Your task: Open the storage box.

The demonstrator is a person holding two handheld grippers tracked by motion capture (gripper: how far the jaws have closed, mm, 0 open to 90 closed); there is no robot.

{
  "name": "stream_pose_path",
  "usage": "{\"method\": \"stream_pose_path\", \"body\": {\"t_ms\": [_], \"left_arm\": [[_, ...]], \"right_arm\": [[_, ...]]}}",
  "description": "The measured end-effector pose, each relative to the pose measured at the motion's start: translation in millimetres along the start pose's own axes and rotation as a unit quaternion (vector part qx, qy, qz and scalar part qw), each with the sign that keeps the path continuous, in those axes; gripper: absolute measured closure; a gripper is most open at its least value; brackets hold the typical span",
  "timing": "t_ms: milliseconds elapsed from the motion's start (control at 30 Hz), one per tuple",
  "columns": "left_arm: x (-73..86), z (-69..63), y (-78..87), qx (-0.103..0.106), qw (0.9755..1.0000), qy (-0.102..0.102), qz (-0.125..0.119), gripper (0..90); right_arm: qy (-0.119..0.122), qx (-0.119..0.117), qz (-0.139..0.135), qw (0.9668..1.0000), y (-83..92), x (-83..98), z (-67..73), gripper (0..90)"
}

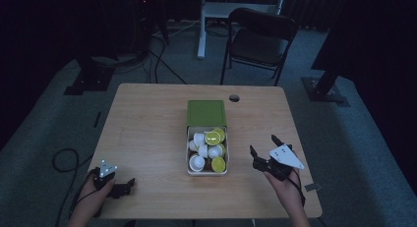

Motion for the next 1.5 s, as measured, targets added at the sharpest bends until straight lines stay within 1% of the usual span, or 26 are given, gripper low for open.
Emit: {"method": "stream_pose_path", "body": {"t_ms": [67, 100, 167, 333, 433, 500, 567, 700, 767, 833, 933, 1000, 1167, 1200, 1233, 1300, 1333, 1367, 1400, 1433, 1467, 1500], "left_arm": [[0.0, 0.0, 0.0, 0.000, 1.0000, 0.000, 0.000, 0.0], [-0.1, -0.1, -0.1, 0.000, 1.0000, 0.001, -0.001, 0.0], [-0.1, -0.1, -0.1, 0.000, 1.0000, 0.001, -0.001, 0.0], [0.0, -0.1, -0.1, 0.000, 1.0000, 0.000, 0.000, 0.0], [0.0, -0.1, -0.1, 0.000, 1.0000, 0.001, -0.001, 0.0], [0.0, 0.0, -0.1, 0.000, 1.0000, 0.000, -0.001, 0.0], [0.0, -0.1, -0.1, 0.000, 1.0000, 0.001, -0.001, 0.0], [-0.1, -0.1, -0.1, 0.000, 1.0000, 0.000, -0.001, 0.0], [-0.1, -0.1, -0.1, 0.000, 1.0000, 0.000, -0.001, 0.0], [0.0, -0.1, -0.1, 0.000, 1.0000, 0.001, -0.001, 0.0], [0.0, -0.1, -0.1, 0.000, 1.0000, 0.001, -0.001, 0.0], [0.0, -0.1, -0.1, 0.000, 1.0000, 0.001, -0.001, 0.0], [0.0, -0.1, -0.1, 0.000, 1.0000, 0.001, -0.001, 0.0], [0.0, -0.1, -0.1, 0.000, 1.0000, 0.001, -0.001, 0.0], [0.0, -0.1, -0.1, 0.000, 1.0000, 0.000, -0.001, 0.0], [0.0, -0.1, -0.1, 0.000, 1.0000, 0.001, -0.001, 0.0], [0.0, -0.1, -0.1, 0.000, 1.0000, 0.000, -0.001, 0.0], [0.0, -0.1, -0.1, 0.000, 1.0000, 0.000, -0.001, 0.0], [0.0, -0.1, -0.1, 0.000, 1.0000, 0.001, -0.001, 0.0], [0.0, -0.1, -0.1, 0.000, 1.0000, 0.000, -0.001, 0.0], [0.0, -0.1, -0.1, 0.000, 1.0000, 0.000, -0.001, 0.0], [0.0, -0.1, -0.1, 0.000, 1.0000, 0.000, -0.001, 0.0]], "right_arm": [[-0.003, 0.001, 0.005, 1.0000, -0.3, 2.9, -1.9, 17.3], [-0.020, 0.009, 0.017, 0.9996, -0.3, 10.7, -7.1, 17.3], [-0.035, 0.013, 0.024, 0.9990, -0.6, 17.0, -11.2, 17.2], [-0.043, 0.026, 0.041, 0.9979, 0.0, 30.7, -20.4, 17.2], [-0.054, 0.030, 0.048, 0.9969, 0.3, 38.5, -25.4, 16.6], [-0.065, 0.034, 0.054, 0.9958, -0.1, 44.4, -28.5, 14.4], [-0.074, 0.037, 0.063, 0.9946, -0.8, 50.8, -31.5, 14.1], [-0.093, 0.047, 0.083, 0.9910, -0.7, 62.4, -36.9, 14.0], [-0.096, 0.049, 0.093, 0.9898, -0.6, 66.5, -38.8, 13.9], [-0.106, 0.052, 0.108, 0.9870, -1.3, 72.0, -41.4, 14.0], [-0.127, 0.058, 0.129, 0.9817, -2.7, 81.1, -44.5, 14.0], [-0.133, 0.061, 0.141, 0.9791, -3.0, 86.1, -45.7, 14.0], [-0.137, 0.066, 0.156, 0.9760, -1.3, 94.9, -46.7, 14.0], [-0.137, 0.066, 0.156, 0.9760, -1.3, 94.9, -46.7, 14.0], [-0.142, 0.066, 0.161, 0.9746, -0.2, 97.3, -46.6, 14.0], [-0.144, 0.067, 0.166, 0.9733, 0.8, 99.4, -46.6, 14.0], [-0.145, 0.068, 0.171, 0.9721, 1.2, 100.7, -46.5, 13.9], [-0.145, 0.068, 0.171, 0.9721, 1.2, 100.7, -46.5, 13.9], [-0.145, 0.076, 0.182, 0.9695, 1.8, 103.4, -46.9, 14.0], [-0.146, 0.078, 0.186, 0.9687, 1.8, 104.0, -47.2, 14.0], [-0.146, 0.078, 0.186, 0.9687, 1.8, 104.0, -47.2, 14.0], [-0.148, 0.077, 0.191, 0.9672, 1.9, 104.9, -47.1, 14.0]]}}
Point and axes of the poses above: each handheld gripper's, and its own axes: y roughly backward along the jaws, x roughly out of its underside, z roughly to its left, the point moved 5 cm from there along -y, roughly forward along the jaws, and after that the axes turned 2 degrees about y, right-handed, at the moved point
